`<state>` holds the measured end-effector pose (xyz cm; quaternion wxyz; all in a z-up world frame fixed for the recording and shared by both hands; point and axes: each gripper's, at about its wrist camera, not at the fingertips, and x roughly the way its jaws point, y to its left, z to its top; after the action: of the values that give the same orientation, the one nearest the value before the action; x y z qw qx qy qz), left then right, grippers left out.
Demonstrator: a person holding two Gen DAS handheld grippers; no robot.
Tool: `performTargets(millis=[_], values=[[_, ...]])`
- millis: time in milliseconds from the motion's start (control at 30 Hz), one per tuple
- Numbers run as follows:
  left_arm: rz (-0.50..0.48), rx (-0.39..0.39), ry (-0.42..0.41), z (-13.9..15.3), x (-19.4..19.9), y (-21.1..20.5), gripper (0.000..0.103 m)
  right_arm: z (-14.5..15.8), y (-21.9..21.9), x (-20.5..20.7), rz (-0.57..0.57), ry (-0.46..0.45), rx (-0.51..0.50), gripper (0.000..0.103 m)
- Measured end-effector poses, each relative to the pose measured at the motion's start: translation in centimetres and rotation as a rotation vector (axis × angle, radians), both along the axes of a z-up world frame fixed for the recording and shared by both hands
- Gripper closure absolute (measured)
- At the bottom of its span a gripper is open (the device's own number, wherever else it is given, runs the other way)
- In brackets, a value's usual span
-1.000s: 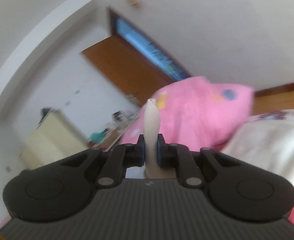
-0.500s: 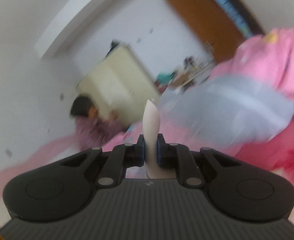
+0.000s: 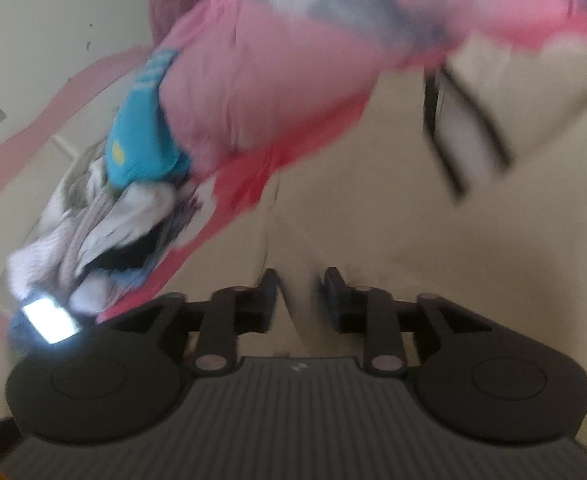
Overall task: Fold clothes
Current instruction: 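Fold the sleeve across the hoodie front toward the left gripper and release, then pinch the folded sleeve edge with the left gripper and press it flat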
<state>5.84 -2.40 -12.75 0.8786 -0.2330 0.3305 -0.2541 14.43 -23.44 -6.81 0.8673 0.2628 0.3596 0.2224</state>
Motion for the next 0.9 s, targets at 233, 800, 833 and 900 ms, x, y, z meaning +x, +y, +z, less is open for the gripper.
performTargets(millis=[233,800,833,900], values=[[-0.01,0.002,0.009,-0.4,0.7,-1.2,0.033,1.6,-7.6,-5.1,-0.099,-0.111,0.259,0.042],[0.114,-0.039,0.088,0.9,8.1,-3.5,0.094,-4.6,-20.5,-15.9,-0.461,-0.219,0.377,0.042],[0.115,-0.047,0.042,2.0,9.0,-3.7,0.094,-4.8,-20.6,-15.9,-0.462,-0.223,0.379,0.042],[0.108,-0.068,-0.056,3.9,10.3,-3.8,0.094,-5.2,-20.7,-15.8,-0.462,-0.229,0.385,0.042]])
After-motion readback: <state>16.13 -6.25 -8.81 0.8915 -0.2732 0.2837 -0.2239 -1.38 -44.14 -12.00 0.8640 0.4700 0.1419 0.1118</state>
